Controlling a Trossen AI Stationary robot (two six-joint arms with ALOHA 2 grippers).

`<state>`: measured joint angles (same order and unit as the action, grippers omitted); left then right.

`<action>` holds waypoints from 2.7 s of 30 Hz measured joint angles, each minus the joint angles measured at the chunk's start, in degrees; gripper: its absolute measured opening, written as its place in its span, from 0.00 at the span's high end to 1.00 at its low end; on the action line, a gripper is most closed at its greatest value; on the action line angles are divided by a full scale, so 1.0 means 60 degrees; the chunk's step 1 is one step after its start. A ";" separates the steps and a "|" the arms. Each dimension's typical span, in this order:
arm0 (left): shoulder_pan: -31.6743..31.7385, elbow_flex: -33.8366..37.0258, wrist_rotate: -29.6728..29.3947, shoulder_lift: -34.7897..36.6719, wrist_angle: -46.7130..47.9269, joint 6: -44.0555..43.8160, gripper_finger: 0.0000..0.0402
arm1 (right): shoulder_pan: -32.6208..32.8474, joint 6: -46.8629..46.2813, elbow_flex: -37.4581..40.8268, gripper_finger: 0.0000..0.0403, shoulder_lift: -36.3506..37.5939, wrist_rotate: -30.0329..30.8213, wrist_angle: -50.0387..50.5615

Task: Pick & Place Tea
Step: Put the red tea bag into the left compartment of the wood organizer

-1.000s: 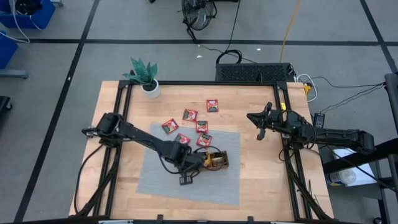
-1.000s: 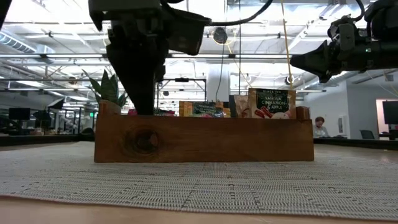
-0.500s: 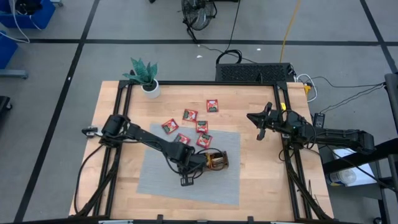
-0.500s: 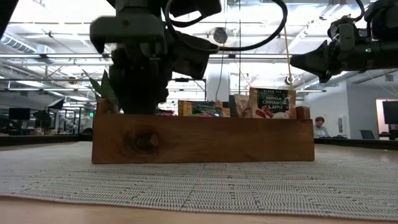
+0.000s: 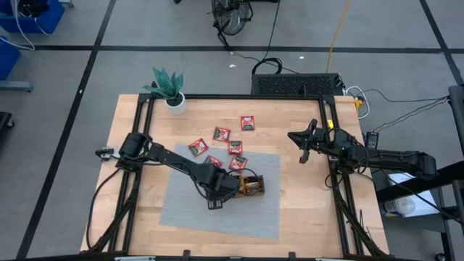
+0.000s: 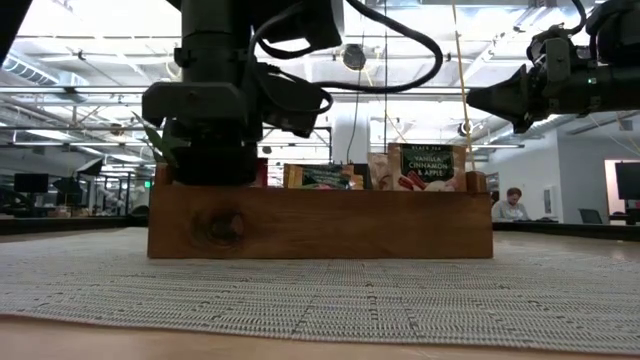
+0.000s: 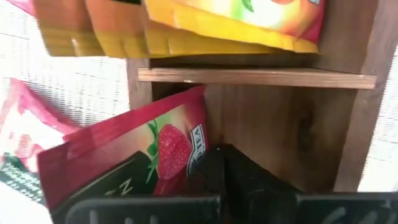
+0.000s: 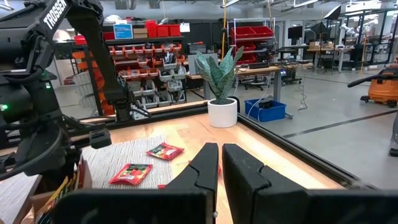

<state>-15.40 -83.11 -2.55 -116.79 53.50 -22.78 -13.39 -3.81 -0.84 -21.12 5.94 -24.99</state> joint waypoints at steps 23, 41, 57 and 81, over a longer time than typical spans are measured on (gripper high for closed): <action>-0.0025 0.0000 -0.0423 0.0280 0.0285 0.0273 0.99 | -0.0003 0.0000 0.0000 0.97 0.0004 0.0003 -0.0003; -0.0246 -0.1293 -0.3227 0.0986 0.4272 -0.1203 0.96 | 0.0000 -0.0001 0.0000 0.97 0.0004 0.0003 -0.0004; 0.3821 0.4223 -0.2550 0.5785 -0.1653 -0.0547 0.54 | -0.0002 -0.0002 0.0000 0.97 0.0000 0.0000 -0.0002; 0.6595 0.4405 0.1818 0.2603 -0.2913 0.0965 0.38 | 0.0000 -0.0004 0.0000 0.97 0.0000 0.0000 -0.0004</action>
<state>24.17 -56.68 8.36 -101.17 36.03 -16.99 -13.39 -3.84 -0.84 -21.12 5.94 -25.02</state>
